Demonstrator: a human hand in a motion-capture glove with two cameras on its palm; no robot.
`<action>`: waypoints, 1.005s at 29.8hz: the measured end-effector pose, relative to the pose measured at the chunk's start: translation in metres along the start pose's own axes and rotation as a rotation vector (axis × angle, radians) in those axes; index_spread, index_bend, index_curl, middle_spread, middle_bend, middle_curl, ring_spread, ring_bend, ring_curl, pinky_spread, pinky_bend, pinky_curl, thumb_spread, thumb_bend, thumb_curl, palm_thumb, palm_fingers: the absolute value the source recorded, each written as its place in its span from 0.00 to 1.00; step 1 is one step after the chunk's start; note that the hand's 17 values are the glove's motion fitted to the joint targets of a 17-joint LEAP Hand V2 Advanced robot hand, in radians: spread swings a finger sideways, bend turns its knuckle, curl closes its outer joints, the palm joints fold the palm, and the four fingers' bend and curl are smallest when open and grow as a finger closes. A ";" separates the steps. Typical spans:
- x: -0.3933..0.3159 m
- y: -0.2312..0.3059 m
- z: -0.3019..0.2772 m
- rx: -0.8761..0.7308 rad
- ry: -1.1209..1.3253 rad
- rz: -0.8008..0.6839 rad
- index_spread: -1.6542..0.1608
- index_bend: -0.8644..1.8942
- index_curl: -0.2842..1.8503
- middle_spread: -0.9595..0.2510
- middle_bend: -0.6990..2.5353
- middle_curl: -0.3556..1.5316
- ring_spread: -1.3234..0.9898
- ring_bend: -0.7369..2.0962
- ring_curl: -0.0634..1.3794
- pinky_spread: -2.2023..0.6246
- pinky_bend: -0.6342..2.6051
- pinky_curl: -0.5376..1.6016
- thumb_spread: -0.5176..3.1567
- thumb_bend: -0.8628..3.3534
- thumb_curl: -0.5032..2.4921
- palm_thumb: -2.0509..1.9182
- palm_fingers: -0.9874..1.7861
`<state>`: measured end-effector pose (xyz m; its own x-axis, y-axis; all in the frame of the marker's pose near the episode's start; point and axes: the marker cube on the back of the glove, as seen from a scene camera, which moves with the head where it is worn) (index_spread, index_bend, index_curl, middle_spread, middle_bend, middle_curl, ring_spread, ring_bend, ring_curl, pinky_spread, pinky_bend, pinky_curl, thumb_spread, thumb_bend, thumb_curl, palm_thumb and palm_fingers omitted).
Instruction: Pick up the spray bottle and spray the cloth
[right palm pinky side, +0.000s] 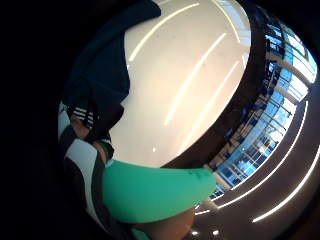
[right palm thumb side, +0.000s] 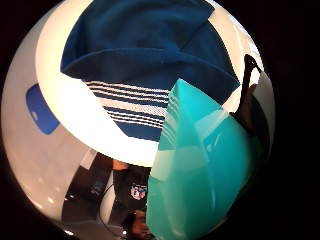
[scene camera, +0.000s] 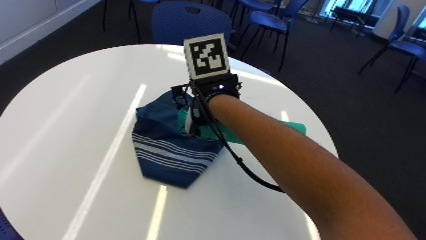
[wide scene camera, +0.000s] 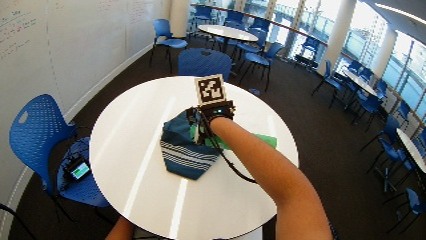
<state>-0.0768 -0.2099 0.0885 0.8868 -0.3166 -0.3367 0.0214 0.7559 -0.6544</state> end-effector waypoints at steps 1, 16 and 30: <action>0.000 0.000 0.000 0.001 0.002 -0.004 0.75 0.44 0.41 0.64 0.38 0.45 0.49 0.47 0.35 0.72 0.31 0.43 0.24 0.20 0.44 0.75 0.84; -0.019 0.033 -0.029 0.077 -0.244 -0.190 0.75 0.44 0.41 0.64 0.38 0.45 0.49 0.46 0.35 0.72 0.31 0.43 0.24 0.20 0.44 0.75 0.84; -0.039 0.068 -0.093 0.330 -0.786 -0.429 0.75 0.44 0.41 0.64 0.38 0.45 0.49 0.47 0.35 0.72 0.31 0.43 0.24 0.20 0.44 0.75 0.84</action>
<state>-0.1527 -0.1995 -0.0060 0.8271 -0.2189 0.5177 0.4391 0.8266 -0.3520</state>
